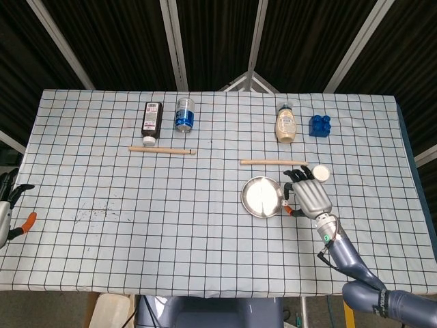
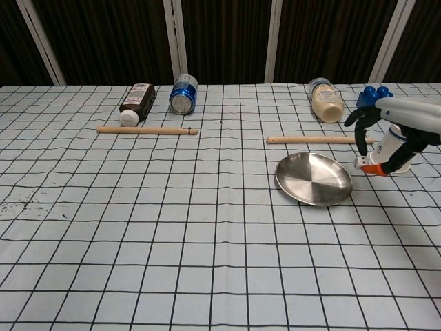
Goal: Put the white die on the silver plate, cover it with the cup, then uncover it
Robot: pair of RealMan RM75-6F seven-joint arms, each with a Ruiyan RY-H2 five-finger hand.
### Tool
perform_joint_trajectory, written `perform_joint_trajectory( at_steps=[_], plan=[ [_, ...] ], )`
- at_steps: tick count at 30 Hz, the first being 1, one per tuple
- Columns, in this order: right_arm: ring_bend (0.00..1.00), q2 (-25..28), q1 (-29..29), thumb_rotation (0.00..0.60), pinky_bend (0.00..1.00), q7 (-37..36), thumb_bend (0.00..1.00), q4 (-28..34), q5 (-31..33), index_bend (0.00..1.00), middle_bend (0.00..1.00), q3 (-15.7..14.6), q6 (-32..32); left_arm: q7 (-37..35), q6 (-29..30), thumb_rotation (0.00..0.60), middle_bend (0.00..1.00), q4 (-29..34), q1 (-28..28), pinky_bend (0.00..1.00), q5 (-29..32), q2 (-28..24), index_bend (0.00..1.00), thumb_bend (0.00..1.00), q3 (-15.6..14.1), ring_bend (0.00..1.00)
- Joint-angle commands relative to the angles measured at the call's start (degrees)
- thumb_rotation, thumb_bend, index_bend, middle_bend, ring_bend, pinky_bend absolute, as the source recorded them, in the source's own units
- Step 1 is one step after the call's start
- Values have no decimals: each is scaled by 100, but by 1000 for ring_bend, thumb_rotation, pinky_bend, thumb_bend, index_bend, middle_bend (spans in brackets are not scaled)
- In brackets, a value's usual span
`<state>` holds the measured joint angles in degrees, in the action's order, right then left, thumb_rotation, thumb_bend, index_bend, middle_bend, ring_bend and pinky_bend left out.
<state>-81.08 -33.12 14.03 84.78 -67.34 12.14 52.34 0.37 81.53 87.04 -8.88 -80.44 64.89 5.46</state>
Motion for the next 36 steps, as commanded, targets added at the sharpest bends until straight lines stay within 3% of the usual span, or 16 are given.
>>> perform_joint_trajectory(
  at_steps=[1,14,36],
  plan=[
    [136,-296,-230,600,0,-124,395,-398,169,631,189,72,-280,68,-52,600,0,3,-27,98,14,19,256,467,-11,0],
    [136,-950,-586,600,0,-518,395,-1373,176,631,189,27,-707,209,-149,600,0,5,-68,98,115,55,261,467,10,0],
    [136,-1393,-945,600,0,-630,396,-1835,193,631,188,70,-878,207,-168,600,0,-21,-81,98,132,70,265,467,17,0]
  ],
)
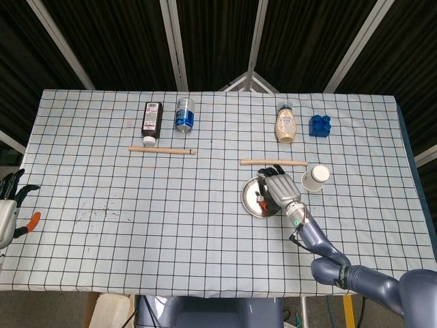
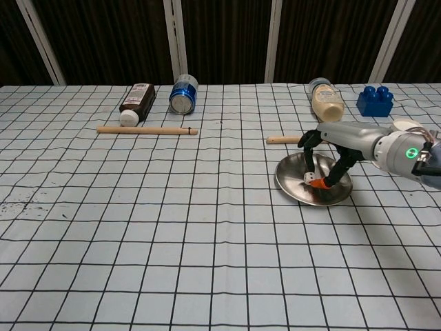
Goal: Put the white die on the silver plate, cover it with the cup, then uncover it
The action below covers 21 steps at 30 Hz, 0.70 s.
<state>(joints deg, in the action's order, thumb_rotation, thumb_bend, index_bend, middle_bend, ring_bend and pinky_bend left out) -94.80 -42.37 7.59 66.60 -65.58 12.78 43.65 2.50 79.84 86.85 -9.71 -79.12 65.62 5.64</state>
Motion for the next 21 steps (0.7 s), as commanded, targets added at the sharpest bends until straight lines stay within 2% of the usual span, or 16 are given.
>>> perform_joint_trajectory(
  at_steps=[1,11,14,17,21],
  plan=[
    [136,-37,-34,600,0,26,396,-30,30,631,188,9,-15,-12,2,600,0,-3,3,98,0,-6,266,467,0,0],
    [136,-93,-105,600,0,124,396,-94,99,613,188,2,29,-75,-15,600,0,0,4,98,5,-30,273,467,-1,0],
    [136,-57,-106,600,0,164,396,-65,144,533,188,-17,14,-76,-9,600,0,3,7,98,0,-31,275,467,-4,0],
    [136,18,-104,600,0,197,385,17,190,402,187,-43,-26,-73,-2,600,0,6,10,98,-6,-29,276,467,-7,0],
    [132,119,-101,600,0,222,290,160,223,278,179,-66,-42,-67,4,600,0,9,13,98,-10,-29,276,467,-11,0]
  ],
)
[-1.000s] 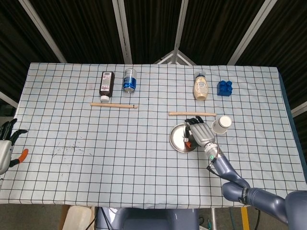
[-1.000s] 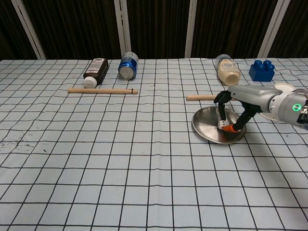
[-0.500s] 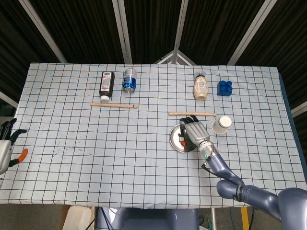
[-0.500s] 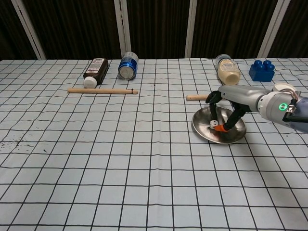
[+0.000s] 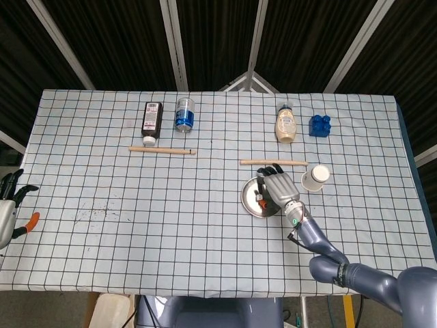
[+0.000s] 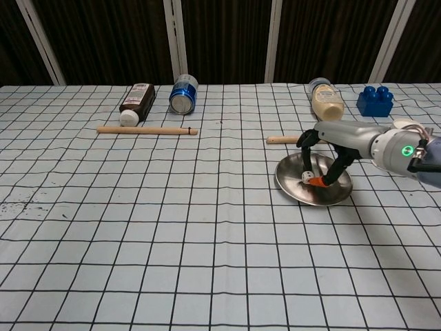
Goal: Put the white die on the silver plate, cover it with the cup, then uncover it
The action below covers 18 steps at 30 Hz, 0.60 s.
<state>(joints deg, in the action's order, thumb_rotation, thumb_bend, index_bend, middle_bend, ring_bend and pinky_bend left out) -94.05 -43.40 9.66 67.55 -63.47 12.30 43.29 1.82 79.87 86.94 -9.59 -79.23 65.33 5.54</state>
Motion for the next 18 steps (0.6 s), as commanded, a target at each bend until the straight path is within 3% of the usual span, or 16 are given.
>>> perform_joint_trajectory(
  at_steps=[1,7,12,18],
  plan=[
    [130,65,-1,600,0,30,261,98,18,233,174,-34,-21,1,0,600,0,-1,0,98,3,1,276,467,1,0],
    [125,92,-22,600,0,74,157,199,111,96,150,-24,4,-14,11,600,0,2,6,98,-6,-3,276,467,-2,0],
    [122,210,-2,600,0,143,146,382,132,76,139,-13,128,-44,2,600,0,-17,9,98,19,-6,276,467,8,0],
    [120,709,143,600,0,241,145,932,56,77,138,102,587,-45,-31,600,0,-14,-5,98,13,-9,277,468,-1,0]
  ],
)
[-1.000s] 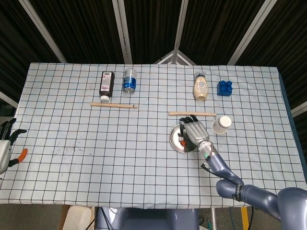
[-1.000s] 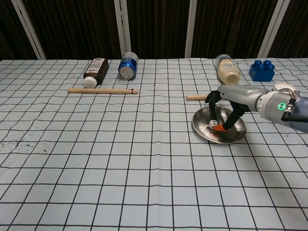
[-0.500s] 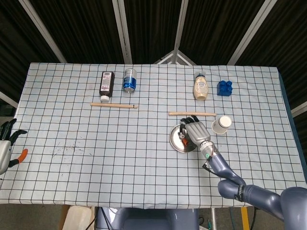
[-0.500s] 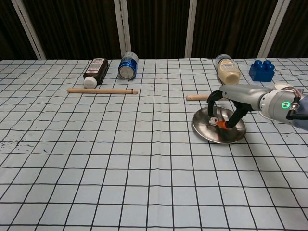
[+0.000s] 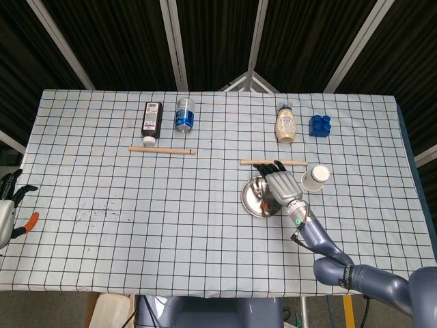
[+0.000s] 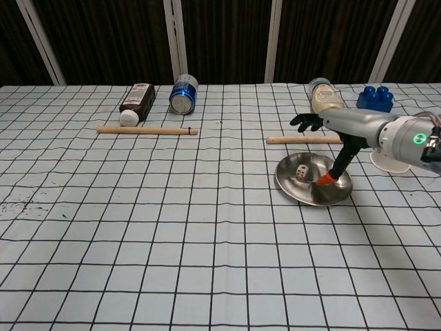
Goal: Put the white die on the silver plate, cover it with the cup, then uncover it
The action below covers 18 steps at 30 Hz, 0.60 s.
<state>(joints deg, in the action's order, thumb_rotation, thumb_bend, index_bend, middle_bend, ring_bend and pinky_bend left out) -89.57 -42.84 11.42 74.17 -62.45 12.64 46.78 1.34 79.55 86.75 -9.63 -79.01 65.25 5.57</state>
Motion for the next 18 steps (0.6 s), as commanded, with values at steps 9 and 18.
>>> perform_joint_trajectory(
  at_steps=[9,18],
  plan=[
    [120,1148,366,600,0,358,145,774,187,76,138,245,755,47,52,600,0,23,19,98,-41,6,277,468,-19,0],
    [166,1455,495,600,0,396,145,644,550,160,192,126,556,145,43,600,0,37,11,98,-31,38,277,467,-26,0]
  ],
)
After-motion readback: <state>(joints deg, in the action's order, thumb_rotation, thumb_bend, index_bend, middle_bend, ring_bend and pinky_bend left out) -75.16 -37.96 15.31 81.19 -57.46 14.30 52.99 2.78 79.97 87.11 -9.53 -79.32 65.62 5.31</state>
